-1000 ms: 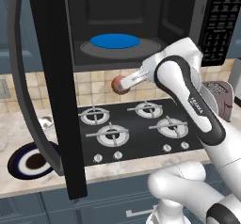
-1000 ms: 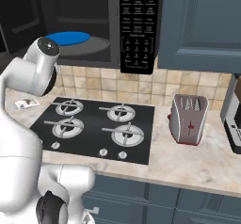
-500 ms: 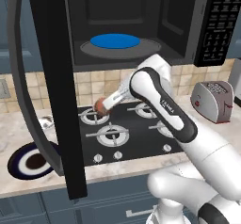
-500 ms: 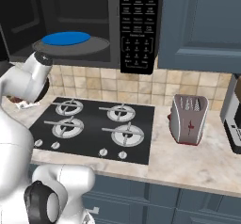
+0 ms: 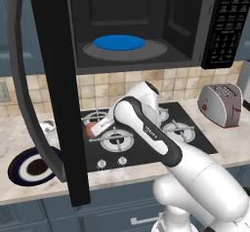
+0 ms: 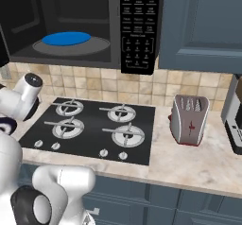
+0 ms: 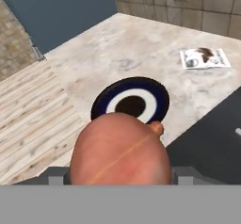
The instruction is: Pick the onion from the microwave and place it on plate located on the counter.
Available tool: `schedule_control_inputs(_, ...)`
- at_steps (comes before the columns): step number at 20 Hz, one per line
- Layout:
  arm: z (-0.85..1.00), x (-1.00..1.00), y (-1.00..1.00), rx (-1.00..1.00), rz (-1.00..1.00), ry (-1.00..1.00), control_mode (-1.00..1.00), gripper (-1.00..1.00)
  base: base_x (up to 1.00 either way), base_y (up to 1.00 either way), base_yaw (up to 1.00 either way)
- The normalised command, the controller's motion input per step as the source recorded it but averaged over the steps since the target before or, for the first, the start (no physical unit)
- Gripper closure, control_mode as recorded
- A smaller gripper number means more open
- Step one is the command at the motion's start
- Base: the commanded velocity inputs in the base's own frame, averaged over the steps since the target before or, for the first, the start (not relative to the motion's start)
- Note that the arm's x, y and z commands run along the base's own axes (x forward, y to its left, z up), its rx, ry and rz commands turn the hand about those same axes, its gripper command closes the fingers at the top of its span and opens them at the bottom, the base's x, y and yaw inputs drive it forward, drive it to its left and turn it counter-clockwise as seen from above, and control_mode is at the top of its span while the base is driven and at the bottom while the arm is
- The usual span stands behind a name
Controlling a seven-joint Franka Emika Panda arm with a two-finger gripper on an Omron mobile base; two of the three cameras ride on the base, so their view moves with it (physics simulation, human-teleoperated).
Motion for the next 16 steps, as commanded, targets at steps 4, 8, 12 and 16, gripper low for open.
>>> schedule_control_inputs(4,-0.46,0.04,0.46,0.00,0.00,-0.01,-1.00,1.00,0.00,0.00,0.00)
schedule_control_inputs(8,-0.23,0.06,0.45,0.00,0.00,0.03,-1.00,1.00,0.00,0.00,0.00)
schedule_control_inputs(12,-0.19,0.03,0.49,0.00,0.00,0.01,-1.00,1.00,0.00,0.00,0.00)
schedule_control_inputs(16,-0.14,0.00,0.45,0.00,0.00,0.10,-1.00,1.00,0.00,0.00,0.00)
